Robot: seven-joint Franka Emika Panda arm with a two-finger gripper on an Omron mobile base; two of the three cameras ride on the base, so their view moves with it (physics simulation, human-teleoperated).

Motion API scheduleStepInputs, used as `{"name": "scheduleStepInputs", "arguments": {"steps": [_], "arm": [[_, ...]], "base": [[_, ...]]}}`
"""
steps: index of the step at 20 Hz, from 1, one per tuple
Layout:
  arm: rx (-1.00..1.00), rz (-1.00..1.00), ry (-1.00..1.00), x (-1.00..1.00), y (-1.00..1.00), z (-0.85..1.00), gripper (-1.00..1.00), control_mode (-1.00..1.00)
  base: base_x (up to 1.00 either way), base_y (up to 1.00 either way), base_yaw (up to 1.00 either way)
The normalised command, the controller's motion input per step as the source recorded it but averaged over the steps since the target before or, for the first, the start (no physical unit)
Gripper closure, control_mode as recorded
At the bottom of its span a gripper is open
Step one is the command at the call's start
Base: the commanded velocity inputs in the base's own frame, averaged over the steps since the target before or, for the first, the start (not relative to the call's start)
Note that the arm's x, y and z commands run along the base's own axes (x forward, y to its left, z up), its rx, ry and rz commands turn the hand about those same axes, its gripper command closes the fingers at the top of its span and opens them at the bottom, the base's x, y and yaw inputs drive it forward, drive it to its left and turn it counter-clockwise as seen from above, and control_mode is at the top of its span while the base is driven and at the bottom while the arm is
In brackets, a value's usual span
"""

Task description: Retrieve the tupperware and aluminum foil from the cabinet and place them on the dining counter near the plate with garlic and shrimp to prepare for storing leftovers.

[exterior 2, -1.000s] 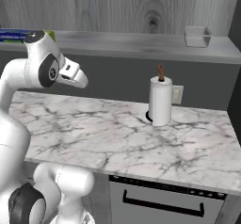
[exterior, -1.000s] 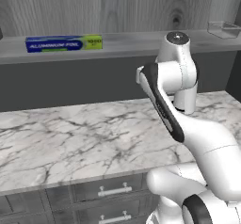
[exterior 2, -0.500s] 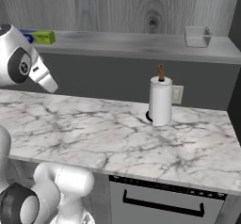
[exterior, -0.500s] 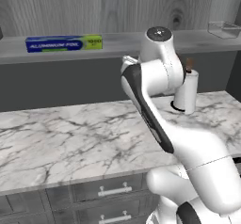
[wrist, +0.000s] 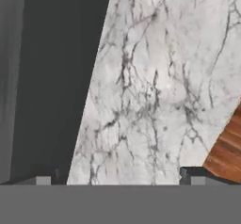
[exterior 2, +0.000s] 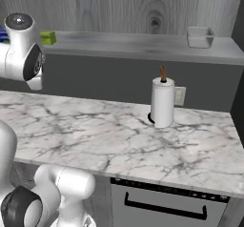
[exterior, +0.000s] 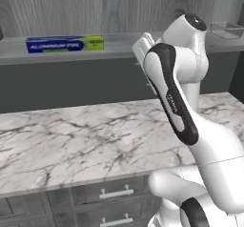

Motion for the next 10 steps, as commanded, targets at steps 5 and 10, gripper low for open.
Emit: {"name": "scheduleStepInputs", "arguments": {"steps": [5, 10], "arm": [[0.72, -0.18, -0.06, 0.0, 0.05, 0.21, -1.0, -1.0], [0.46, -0.01, 0.15, 0.18, 0.0, 0.77, -1.0, -1.0]], "base": [[0.0, 0.0, 0.0], [0.0, 0.0, 0.0]]}}
